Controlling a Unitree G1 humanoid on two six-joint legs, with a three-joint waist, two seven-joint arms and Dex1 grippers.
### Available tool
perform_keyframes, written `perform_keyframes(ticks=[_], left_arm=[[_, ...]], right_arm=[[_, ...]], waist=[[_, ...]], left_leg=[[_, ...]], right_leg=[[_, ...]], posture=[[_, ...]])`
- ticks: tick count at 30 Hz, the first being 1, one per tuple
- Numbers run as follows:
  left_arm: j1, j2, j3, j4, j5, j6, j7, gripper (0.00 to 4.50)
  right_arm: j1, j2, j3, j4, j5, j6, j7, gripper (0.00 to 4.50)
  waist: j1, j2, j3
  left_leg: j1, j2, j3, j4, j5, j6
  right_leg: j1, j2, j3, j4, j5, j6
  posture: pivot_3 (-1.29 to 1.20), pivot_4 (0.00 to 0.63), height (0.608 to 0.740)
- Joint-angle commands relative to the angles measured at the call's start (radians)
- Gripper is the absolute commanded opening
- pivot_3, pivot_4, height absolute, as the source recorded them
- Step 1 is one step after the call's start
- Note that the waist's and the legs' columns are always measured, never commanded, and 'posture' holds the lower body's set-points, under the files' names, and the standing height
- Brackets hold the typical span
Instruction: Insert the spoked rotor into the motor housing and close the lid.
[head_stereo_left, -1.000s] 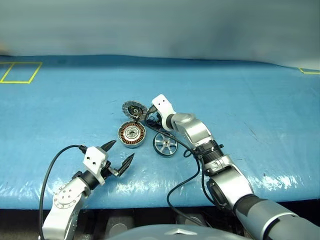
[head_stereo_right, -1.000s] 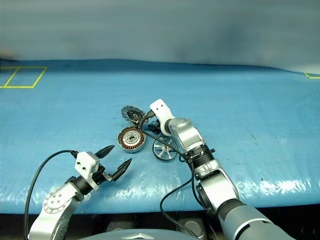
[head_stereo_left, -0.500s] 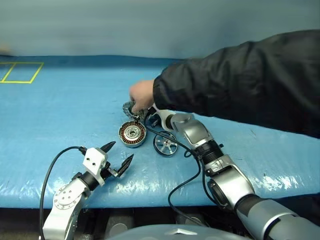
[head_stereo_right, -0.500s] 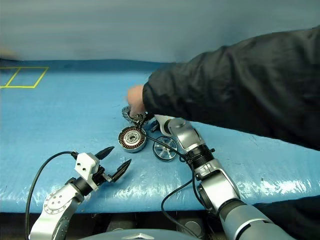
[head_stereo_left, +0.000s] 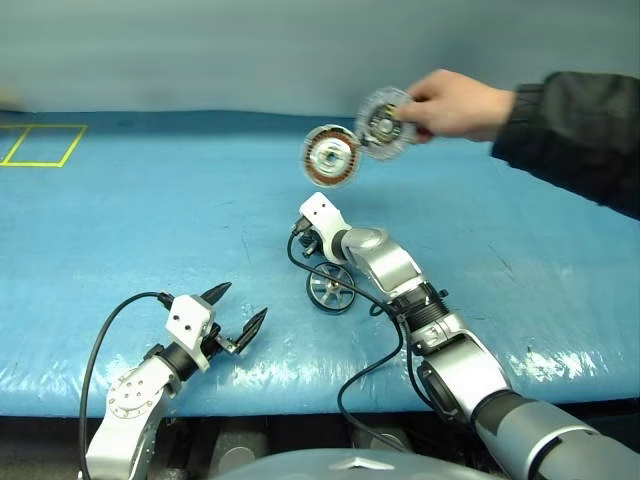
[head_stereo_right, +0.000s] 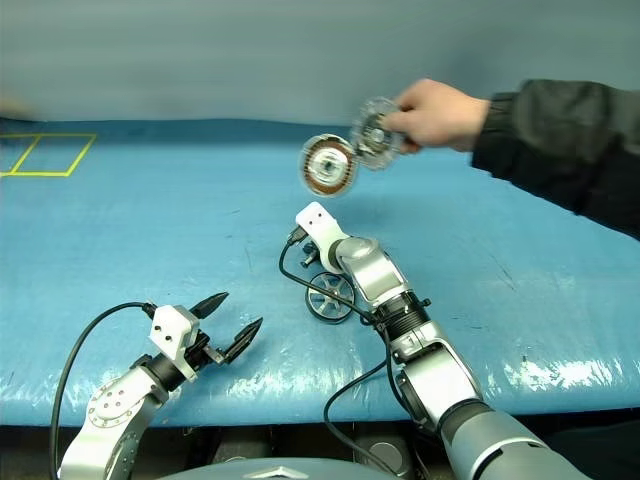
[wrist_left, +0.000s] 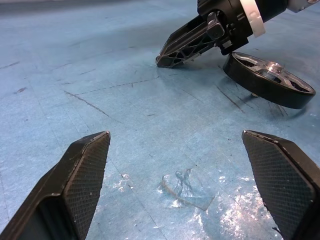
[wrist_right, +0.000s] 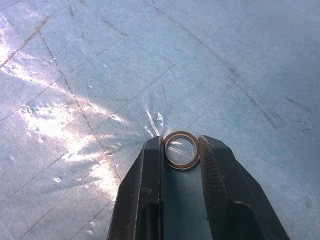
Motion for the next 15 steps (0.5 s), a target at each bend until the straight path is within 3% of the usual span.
perform_keyframes(ticks=[1,8,15], left_arm=[[0.001,-0.002,-0.002,-0.012,0.0,-0.023,-0.003,4.5],[-0.001,-0.001,-0.004,-0.01,0.0,-0.023,-0.005,4.5],[-0.003,0.001,-0.003,-0.01,0.0,-0.023,-0.006,4.5]], right_arm=[[0.015,0.003,0.005,-0.019,0.003,0.025,0.01,0.65],[0.025,0.006,0.017,-0.046,0.005,0.034,0.03,0.65],[0.02,0.002,0.004,-0.102,0.015,0.053,0.039,3.02]], waist=[[0.0,0.0,0.0],[-0.001,0.0,0.0],[-0.001,0.0,0.0]], left_leg=[[0.0,0.0,0.0,0.0,0.0,0.0],[0.0,0.0,0.0,0.0,0.0,0.0],[0.0,0.0,0.0,0.0,0.0,0.0]], right_leg=[[0.0,0.0,0.0,0.0,0.0,0.0],[0.0,0.0,0.0,0.0,0.0,0.0],[0.0,0.0,0.0,0.0,0.0,0.0]], posture=[[0.0,0.15,0.74],[0.0,0.15,0.74],[0.0,0.15,0.74]])
